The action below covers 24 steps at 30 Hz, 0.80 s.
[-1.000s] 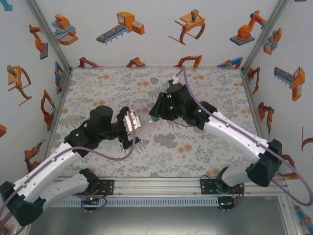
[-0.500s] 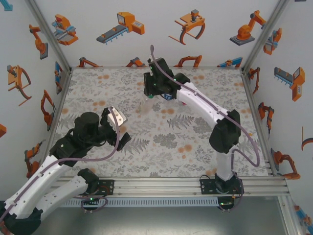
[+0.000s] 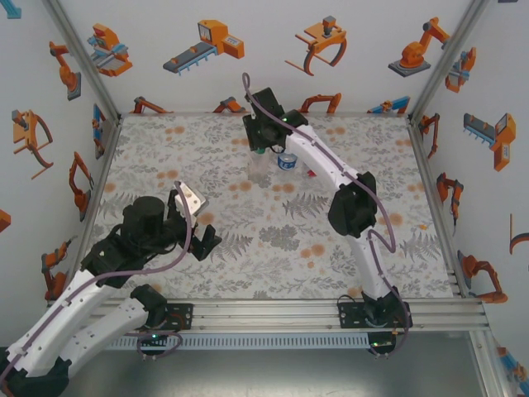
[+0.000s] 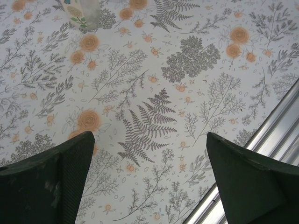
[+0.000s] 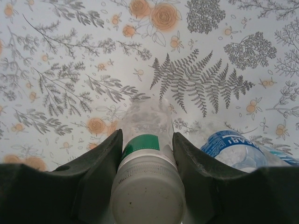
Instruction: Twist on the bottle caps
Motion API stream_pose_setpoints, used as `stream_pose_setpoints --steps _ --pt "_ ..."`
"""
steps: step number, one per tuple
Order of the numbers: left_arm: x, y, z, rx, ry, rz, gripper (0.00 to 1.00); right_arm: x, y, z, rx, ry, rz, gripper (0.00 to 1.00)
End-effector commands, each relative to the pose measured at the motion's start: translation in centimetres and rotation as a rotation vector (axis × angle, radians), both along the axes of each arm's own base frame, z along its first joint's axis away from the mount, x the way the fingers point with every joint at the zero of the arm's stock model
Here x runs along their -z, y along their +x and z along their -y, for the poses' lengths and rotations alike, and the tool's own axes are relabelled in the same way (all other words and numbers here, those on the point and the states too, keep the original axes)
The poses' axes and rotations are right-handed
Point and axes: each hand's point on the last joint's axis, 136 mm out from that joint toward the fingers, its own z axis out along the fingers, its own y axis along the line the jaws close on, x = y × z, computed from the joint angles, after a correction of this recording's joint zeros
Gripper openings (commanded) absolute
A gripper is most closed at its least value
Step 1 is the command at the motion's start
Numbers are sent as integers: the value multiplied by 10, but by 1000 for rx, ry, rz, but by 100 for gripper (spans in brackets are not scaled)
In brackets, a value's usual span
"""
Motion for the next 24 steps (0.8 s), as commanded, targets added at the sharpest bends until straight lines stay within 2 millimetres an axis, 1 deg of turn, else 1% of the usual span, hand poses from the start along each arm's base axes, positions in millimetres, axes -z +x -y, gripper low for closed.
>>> stream_pose_setpoints --steps 1,5,7,10,14,17,20,24 --pt "0 -1 0 -6 -29 -14 97 -8 -1 3 -13 -24 13 35" --pt "-2 -2 0 -1 -34 -14 97 -3 -1 1 -18 -23 0 41" --pt "-4 -3 1 3 -39 -11 97 -4 -1 2 -17 -23 2 46" --pt "-6 -3 1 0 -45 -3 97 -13 -1 2 -17 -17 17 51" --pt "-6 0 1 -7 -45 -3 97 -38 -2 6 -18 -9 54 56" --pt "-6 2 1 -15 -43 0 97 -61 -7 10 -22 -7 90 58" --pt "-5 8 2 -34 -42 7 97 -85 -12 21 -14 -14 131 60" --pt "-4 23 4 -77 -31 21 97 -107 -23 40 6 -24 158 63"
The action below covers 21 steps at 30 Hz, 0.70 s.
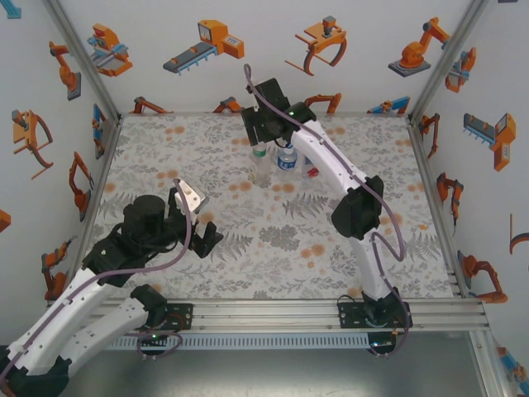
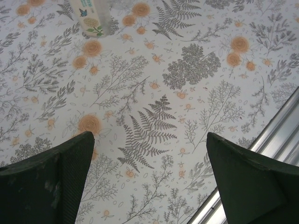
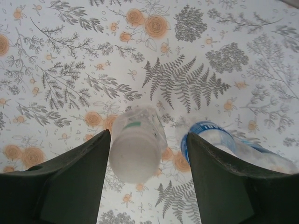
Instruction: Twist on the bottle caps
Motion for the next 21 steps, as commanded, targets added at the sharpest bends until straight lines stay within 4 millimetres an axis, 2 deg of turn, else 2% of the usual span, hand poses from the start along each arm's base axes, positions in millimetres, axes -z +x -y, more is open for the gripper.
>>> stream_pose_setpoints --steps 1,6,11,13,14,15,19,21 --pt "0 17 1 -60 -9 16 97 -56 -15 30 29 3 86 64" --pt "11 42 3 -131 23 5 97 -69 -30 66 81 -36 107 70" --pt "27 76 -7 -260 40 0 97 -69 -51 119 165 -95 119 83" --pt "34 90 -13 -317 44 -1 97 -64 -60 141 199 -107 120 90" --pt "39 97 -16 -343 50 -4 97 -62 -65 154 220 -110 125 97" --pt "42 102 -20 -364 57 -4 97 -58 -68 165 242 -117 126 99" --pt "60 126 -39 -477 96 -14 97 -36 -83 216 337 -122 133 99" --pt "67 136 -50 -526 109 -13 97 -16 -89 240 381 -128 119 99"
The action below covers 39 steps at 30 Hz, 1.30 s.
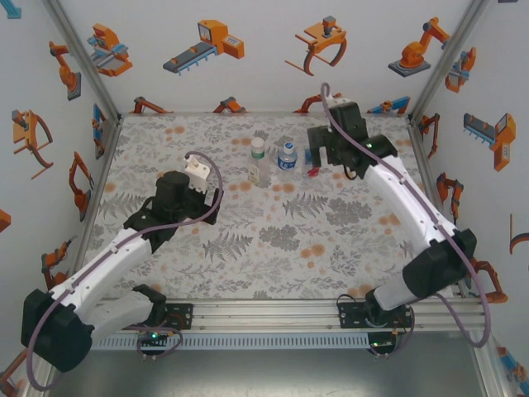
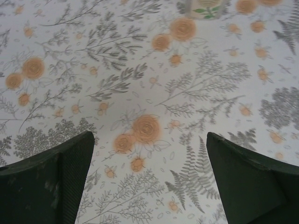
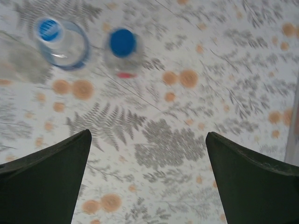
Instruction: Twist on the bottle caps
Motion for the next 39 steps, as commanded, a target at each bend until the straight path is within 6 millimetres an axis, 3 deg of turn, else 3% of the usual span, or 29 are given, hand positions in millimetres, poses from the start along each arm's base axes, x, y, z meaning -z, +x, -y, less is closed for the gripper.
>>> stream_pose_setpoints --steps 1,8,13,16,21,24,28,34,39 --pt "-4 23 -20 -119 -5 66 97 11 -1 38 86 1 61 99" --pt "23 44 -62 -245 85 128 97 99 -16 104 228 18 44 99" --pt "52 51 -93 -325 53 173 97 155 -16 123 231 67 86 99" --pt "68 56 -108 -361 3 181 97 178 -14 130 218 84 146 99" --pt "71 71 -113 -330 -39 209 97 167 2 137 210 105 247 99" --pt "73 78 -125 -357 -61 232 97 172 8 143 215 118 269 99" --pt "89 75 -141 -386 -164 249 97 179 0 149 221 165 304 99" --pt "96 86 -137 -347 -170 189 97 181 -6 145 191 177 367 99" --pt "97 87 -138 -358 -168 181 97 181 -6 156 259 165 368 99"
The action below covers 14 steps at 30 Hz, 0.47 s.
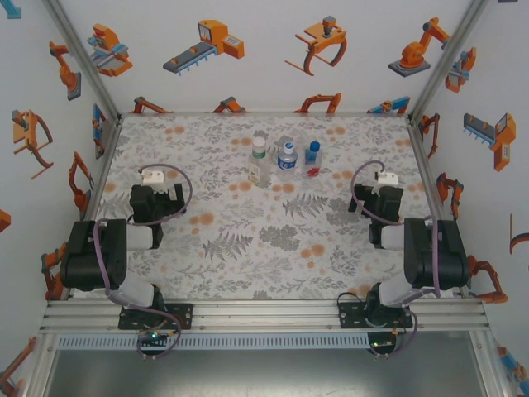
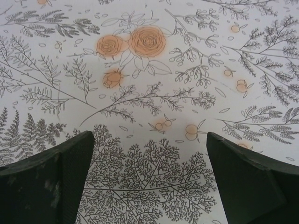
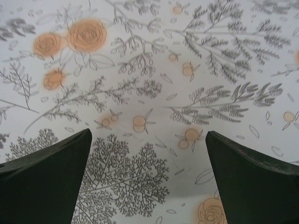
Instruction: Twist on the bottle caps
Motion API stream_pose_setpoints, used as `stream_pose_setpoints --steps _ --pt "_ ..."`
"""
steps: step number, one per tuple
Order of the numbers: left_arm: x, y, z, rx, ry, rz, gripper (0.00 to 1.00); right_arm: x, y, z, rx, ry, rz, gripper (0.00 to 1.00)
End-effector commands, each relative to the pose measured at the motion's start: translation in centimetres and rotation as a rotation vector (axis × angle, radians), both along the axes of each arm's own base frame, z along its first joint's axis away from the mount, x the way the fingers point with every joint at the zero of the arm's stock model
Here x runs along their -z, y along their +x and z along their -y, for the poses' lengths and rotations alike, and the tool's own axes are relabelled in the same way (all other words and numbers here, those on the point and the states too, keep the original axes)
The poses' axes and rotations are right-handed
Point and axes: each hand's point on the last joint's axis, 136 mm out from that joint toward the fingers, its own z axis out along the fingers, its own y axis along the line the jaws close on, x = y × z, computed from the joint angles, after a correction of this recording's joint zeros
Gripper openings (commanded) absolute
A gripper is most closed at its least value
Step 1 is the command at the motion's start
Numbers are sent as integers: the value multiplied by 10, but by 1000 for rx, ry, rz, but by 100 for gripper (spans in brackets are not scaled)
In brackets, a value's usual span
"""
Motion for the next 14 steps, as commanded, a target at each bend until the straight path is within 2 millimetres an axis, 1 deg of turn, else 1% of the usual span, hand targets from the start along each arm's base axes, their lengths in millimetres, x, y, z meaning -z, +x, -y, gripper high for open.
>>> stream_pose_setpoints --steps 1,6,9,14 --pt "-11 6 2 9 -34 29 97 -20 9 8 45 2 80 99" --pt "-11 7 2 6 -35 28 97 -20 11 0 1 6 77 99" --pt "-10 8 -4 -31 -32 17 97 -19 12 -6 -42 3 71 99" --pt "-10 9 -7 -50 -33 14 97 -20 9 -3 -25 1 83 99"
